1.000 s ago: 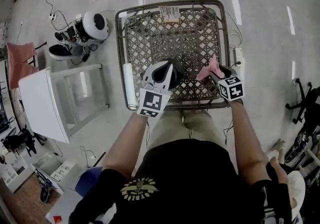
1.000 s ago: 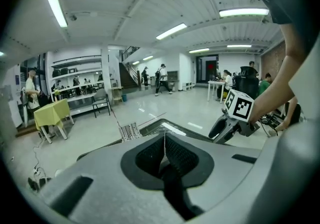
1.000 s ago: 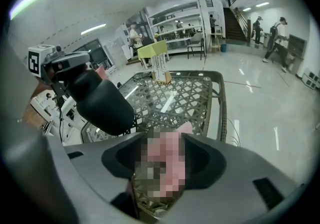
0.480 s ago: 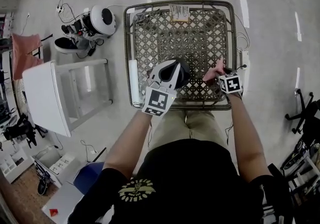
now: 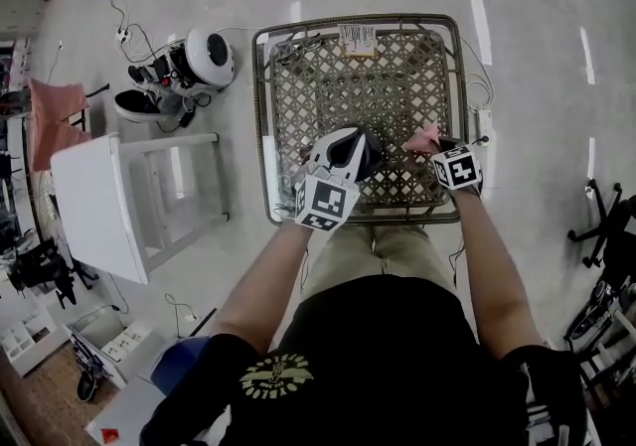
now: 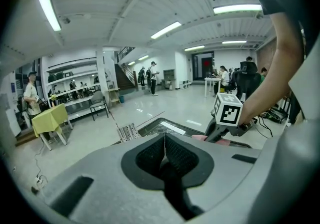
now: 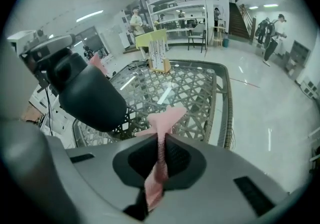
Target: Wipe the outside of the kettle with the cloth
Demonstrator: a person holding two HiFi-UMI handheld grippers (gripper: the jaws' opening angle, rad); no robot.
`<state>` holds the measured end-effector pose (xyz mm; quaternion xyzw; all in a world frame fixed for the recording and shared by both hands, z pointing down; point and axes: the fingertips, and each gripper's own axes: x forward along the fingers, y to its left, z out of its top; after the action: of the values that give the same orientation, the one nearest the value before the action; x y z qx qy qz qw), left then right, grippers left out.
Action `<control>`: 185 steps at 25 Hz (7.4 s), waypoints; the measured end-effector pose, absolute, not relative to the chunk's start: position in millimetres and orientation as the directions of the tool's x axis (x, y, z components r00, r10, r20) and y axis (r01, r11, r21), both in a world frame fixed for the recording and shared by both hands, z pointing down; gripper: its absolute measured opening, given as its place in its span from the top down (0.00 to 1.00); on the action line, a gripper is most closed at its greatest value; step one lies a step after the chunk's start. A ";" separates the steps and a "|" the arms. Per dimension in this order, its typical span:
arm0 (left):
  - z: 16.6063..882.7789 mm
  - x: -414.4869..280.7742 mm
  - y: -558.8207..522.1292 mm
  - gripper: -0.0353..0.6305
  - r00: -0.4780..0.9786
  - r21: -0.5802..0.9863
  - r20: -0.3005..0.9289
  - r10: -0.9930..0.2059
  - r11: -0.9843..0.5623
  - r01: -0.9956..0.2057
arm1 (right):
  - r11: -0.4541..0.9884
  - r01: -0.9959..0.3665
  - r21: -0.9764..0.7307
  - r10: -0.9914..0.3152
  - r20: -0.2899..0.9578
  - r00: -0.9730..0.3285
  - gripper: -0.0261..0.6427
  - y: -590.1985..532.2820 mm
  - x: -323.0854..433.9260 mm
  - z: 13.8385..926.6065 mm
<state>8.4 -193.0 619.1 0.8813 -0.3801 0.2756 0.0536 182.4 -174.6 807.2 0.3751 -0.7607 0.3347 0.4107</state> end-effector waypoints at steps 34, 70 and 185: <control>625.1 9.8 -185.2 0.94 0.601 -0.061 0.622 -0.502 -0.797 -0.601 | 0.824 -0.535 -0.189 -0.223 0.759 -0.611 0.93 -98.7 22.8 707.5; 618.5 -14.6 -169.3 0.94 0.626 -0.033 0.571 -0.531 -0.776 -0.630 | 0.947 -0.320 -0.030 -0.155 0.830 -0.536 0.93 -140.8 27.2 710.1; 619.6 -9.2 -155.6 0.94 0.641 -0.056 0.573 -0.510 -0.805 -0.591 | 0.989 -0.111 0.101 -0.138 0.904 -0.405 0.93 -136.4 50.4 798.4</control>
<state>-9.2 -155.6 619.6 0.9033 -0.3046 0.2942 0.0683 50.4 -136.4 798.4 0.0742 -0.8380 -0.0122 0.5405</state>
